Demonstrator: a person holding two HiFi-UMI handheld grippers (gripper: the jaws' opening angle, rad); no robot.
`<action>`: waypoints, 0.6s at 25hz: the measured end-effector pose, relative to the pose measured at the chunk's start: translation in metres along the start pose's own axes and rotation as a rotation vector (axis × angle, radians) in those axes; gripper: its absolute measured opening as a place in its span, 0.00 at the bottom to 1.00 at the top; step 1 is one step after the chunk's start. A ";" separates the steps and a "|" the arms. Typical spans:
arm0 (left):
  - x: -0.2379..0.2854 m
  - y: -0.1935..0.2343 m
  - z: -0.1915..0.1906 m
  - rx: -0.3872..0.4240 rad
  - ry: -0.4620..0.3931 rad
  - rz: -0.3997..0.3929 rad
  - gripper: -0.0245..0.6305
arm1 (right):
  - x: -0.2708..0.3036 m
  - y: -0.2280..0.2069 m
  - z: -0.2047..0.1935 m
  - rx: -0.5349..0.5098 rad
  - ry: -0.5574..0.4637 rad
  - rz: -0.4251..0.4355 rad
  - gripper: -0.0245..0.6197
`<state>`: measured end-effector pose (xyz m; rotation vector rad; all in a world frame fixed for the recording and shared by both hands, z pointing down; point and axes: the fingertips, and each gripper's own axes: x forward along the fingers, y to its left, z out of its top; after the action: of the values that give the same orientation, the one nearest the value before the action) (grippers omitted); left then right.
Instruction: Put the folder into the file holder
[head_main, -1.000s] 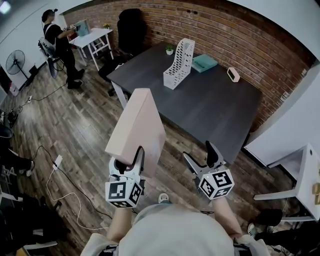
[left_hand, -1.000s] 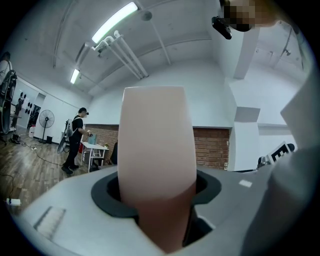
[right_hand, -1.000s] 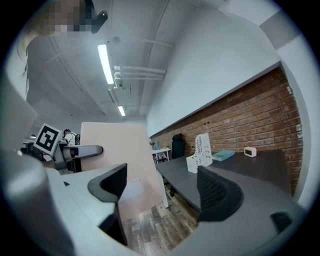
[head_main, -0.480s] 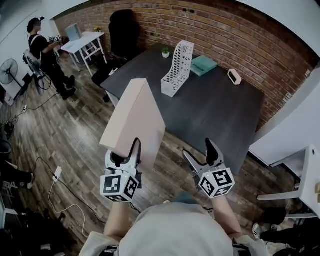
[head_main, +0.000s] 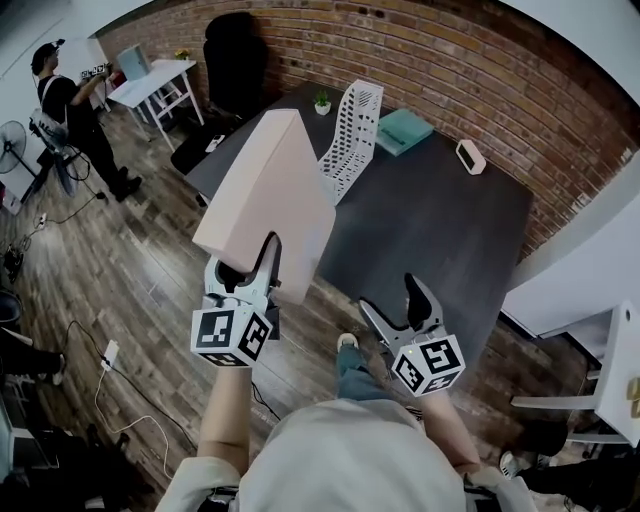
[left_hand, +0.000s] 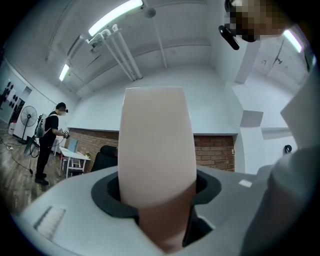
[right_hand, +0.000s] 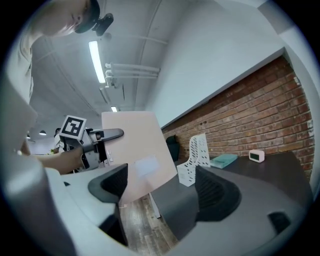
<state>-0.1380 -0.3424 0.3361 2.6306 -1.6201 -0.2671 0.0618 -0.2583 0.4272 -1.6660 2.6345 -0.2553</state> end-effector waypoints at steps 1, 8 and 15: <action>0.014 0.002 0.001 0.002 -0.002 -0.001 0.45 | 0.007 -0.007 0.002 0.000 0.002 0.004 0.68; 0.110 0.012 0.002 0.009 -0.010 -0.015 0.45 | 0.054 -0.071 0.020 0.003 0.003 0.007 0.68; 0.190 0.016 -0.002 0.028 0.000 -0.035 0.45 | 0.100 -0.114 0.030 0.024 0.009 0.038 0.68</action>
<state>-0.0685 -0.5184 0.3161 2.6820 -1.5906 -0.2480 0.1241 -0.3998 0.4219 -1.6100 2.6555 -0.2932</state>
